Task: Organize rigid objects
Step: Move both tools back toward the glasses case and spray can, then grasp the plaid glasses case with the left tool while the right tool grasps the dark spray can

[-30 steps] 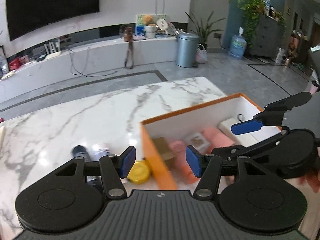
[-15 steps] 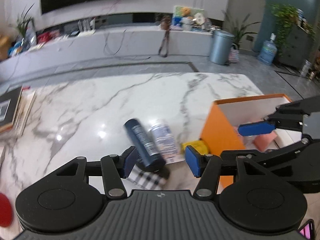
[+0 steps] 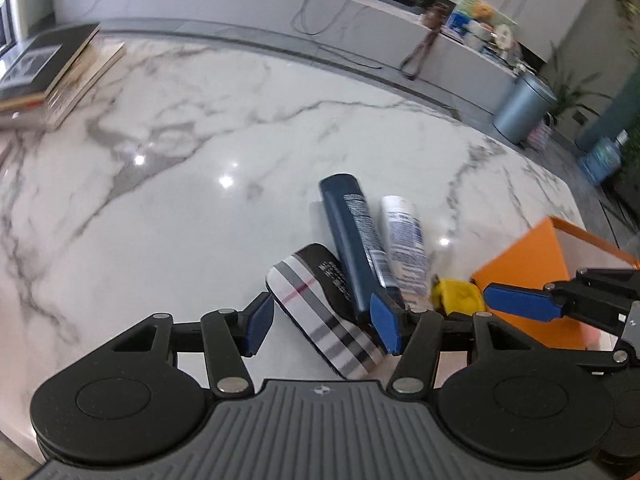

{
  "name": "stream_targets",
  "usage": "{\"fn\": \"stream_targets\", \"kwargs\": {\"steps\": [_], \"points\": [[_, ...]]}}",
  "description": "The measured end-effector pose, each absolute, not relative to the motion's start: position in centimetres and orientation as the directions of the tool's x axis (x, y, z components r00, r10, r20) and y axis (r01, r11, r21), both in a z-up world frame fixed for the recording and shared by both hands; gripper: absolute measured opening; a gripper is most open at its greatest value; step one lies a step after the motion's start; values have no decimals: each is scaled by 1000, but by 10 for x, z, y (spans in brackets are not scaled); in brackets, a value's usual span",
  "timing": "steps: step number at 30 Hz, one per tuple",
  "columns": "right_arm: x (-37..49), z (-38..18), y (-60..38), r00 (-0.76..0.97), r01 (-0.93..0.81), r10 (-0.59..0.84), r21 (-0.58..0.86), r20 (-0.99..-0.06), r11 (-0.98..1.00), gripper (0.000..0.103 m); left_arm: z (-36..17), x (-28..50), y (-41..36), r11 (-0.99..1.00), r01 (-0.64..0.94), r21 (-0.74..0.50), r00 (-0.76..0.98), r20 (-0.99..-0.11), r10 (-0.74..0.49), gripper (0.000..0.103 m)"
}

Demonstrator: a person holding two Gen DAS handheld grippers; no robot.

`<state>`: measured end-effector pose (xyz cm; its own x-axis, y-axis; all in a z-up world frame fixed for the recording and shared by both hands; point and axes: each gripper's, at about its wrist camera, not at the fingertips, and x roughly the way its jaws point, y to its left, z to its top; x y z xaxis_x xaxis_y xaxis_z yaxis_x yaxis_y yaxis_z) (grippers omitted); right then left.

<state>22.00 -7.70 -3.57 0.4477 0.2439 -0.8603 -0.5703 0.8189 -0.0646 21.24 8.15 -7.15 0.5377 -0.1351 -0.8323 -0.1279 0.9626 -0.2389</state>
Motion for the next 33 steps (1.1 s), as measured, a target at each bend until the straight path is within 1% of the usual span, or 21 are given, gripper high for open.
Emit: {"fn": "stream_targets", "kwargs": {"steps": [3,9,11,12,13,15,19,20,23,24,27,30,33], "points": [[238,-43,-78,438,-500,241,-12,-866,866,32,-82,217,89,950,-181,-256,533,-837,-124,66],[267,-56,-75,401,-374,297,141,-867,917,32,-100,220,105,899,-268,-346,541,-826,-157,66],[272,-60,-71,373,-358,325,189,-869,914,32,-106,219,107,891,-293,-347,527,-836,-152,58],[274,-62,-68,359,-357,331,199,-873,913,32,-108,219,108,889,-298,-349,519,-840,-156,56],[275,-64,-64,349,-359,332,202,-876,911,32,-111,220,110,883,-306,-355,512,-843,-162,55],[278,-67,-59,340,-365,334,204,-879,909,32,-114,219,114,868,-319,-380,515,-838,-177,55],[284,-73,-56,306,-350,340,227,-889,909,34,-114,216,121,856,-346,-385,529,-833,-160,53],[285,-76,-55,295,-339,341,236,-893,911,38,-115,216,123,851,-351,-391,532,-831,-163,52],[285,-78,-53,305,-342,331,221,-893,913,39,-115,214,127,839,-359,-408,536,-826,-172,52],[283,-78,-50,313,-360,324,204,-893,910,38,-115,213,128,839,-361,-408,537,-826,-171,52],[281,-76,-47,316,-401,285,146,-905,905,37,-114,213,122,865,-330,-379,535,-830,-159,54],[281,-77,-52,292,-417,274,136,-916,899,37,-112,213,117,882,-306,-358,528,-835,-155,57],[276,-77,-58,276,-433,274,135,-921,891,37,-113,211,121,869,-312,-383,508,-840,-188,58]]}}
